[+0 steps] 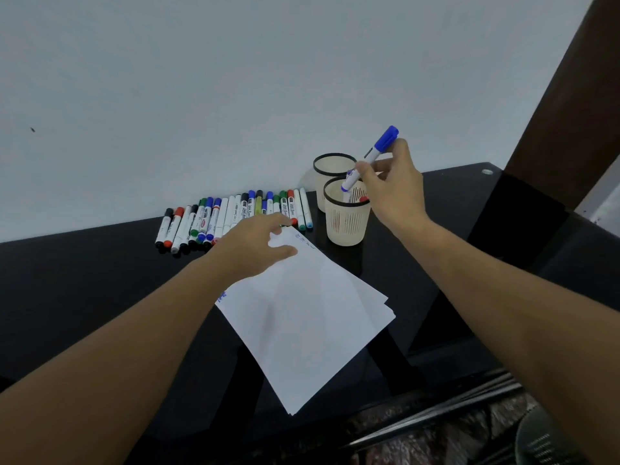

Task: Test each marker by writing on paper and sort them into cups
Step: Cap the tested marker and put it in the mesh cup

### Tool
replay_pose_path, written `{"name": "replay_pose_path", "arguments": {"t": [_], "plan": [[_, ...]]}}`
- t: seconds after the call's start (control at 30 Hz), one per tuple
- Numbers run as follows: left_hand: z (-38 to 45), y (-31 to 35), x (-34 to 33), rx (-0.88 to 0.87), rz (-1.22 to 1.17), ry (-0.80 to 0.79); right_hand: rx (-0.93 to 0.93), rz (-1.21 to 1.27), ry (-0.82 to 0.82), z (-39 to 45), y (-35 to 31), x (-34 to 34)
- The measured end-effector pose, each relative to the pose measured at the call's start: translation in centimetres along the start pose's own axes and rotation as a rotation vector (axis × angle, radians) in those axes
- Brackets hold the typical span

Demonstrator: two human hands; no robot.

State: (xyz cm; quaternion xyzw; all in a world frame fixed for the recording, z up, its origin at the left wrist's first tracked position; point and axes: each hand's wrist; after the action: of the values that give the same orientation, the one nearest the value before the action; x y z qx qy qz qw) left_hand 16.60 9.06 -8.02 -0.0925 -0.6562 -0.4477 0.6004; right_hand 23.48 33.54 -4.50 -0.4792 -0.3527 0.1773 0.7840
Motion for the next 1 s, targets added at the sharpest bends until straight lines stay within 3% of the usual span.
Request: {"name": "replay_pose_path", "arguments": {"t": [0.1, 0.3, 0.4, 0.5, 0.57, 0.67, 0.83, 1.0], "plan": [[0.6, 0.1, 0.2, 0.001, 0.015, -0.006, 0.017, -0.080, -0.010, 0.8, 0.4, -0.2], [0.0, -1.8, 0.9, 0.040, 0.037, 0.001, -0.066, -0.317, -0.214, 1.5, 1.0, -0.9], [-1.1, -3.5, 1.4, 0.082, 0.060, 0.002, 0.019, -0.346, -0.127, 0.6, 0.7, -1.5], [-2.7, -4.9, 1.6, 0.121, 0.050, 0.011, 0.233, -0.346, 0.068, -1.5, 0.0, -2.5], [-4.0, -5.9, 1.5, 0.164, 0.035, 0.023, 0.352, -0.310, 0.085, -3.1, -0.5, -3.7], [-5.8, -7.9, 1.0, 0.220, 0.019, 0.058, 0.416, -0.301, -0.130, -5.2, -0.6, -6.5], [-8.1, -11.2, -0.1, 0.265, -0.044, 0.197, 0.280, -0.508, -0.582, -6.1, 1.7, -12.0], [-9.2, -13.3, -2.1, 0.211, -0.058, 0.307, 0.289, -0.634, -0.614, -5.0, 2.3, -15.9]]}}
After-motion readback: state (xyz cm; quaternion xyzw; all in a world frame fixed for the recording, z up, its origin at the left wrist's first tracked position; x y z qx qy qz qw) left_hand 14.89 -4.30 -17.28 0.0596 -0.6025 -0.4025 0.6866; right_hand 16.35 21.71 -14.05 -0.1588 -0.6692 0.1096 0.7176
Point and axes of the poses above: each hand's wrist, its own z-axis towards the middle knuckle, its own x-axis out of the back of the hand, y = z × x, and after that the axes turned 7 degrees about -x, right-handed
